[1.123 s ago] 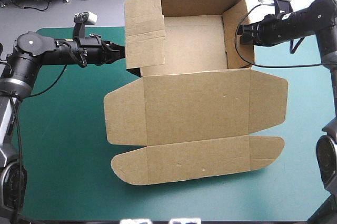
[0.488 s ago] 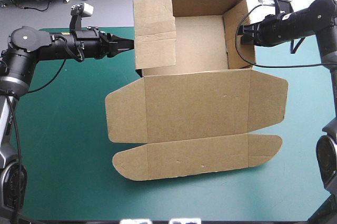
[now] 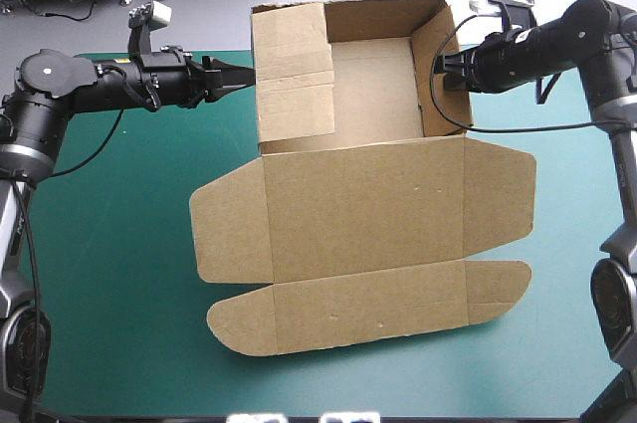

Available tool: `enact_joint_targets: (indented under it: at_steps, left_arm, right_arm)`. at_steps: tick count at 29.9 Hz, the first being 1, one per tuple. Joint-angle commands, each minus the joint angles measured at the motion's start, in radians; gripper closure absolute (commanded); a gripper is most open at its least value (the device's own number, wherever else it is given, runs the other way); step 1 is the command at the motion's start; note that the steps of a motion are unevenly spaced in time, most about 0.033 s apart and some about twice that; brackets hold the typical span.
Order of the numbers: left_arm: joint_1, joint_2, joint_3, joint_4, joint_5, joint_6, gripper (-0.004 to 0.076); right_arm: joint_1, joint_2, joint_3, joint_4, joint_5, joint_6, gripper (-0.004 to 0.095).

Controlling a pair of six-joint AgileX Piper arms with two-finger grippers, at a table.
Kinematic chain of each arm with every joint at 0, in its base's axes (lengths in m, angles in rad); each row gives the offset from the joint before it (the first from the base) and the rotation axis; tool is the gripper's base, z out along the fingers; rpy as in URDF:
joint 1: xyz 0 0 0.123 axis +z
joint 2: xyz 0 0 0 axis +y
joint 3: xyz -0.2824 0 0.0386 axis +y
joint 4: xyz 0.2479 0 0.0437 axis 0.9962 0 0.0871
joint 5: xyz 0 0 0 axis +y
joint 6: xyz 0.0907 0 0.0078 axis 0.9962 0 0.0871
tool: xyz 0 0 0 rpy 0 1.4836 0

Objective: Fold the box

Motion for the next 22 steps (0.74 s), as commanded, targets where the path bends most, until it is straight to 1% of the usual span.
enact_joint_targets:
  at_steps: [1, 8, 14, 18, 22]
  left_arm:
    - [-0.002, -0.036, -0.036, -0.077, -0.026, -0.009, 0.0296]
    - [-0.004, -0.036, -0.036, -0.015, -0.026, -0.061, 0.0285]
    - [-0.014, -0.036, -0.04, 0.057, -0.051, -0.116, 0.0284]
    - [-0.055, -0.036, -0.045, 0.163, -0.098, -0.181, 0.0285]
    - [-0.105, -0.036, -0.045, 0.297, -0.17, -0.269, 0.0285]
  right_arm:
    - [0.013, -0.05, -0.025, 0.038, -0.023, 0.021, 0.0929]
    - [0.034, -0.05, -0.025, 0.033, -0.044, 0.035, 0.0926]
    - [0.079, -0.05, -0.025, -0.019, -0.082, 0.08, 0.0925]
    - [0.111, -0.05, -0.025, -0.07, -0.118, 0.121, 0.0922]
    - [0.137, -0.05, -0.025, -0.12, -0.126, 0.156, 0.0921]
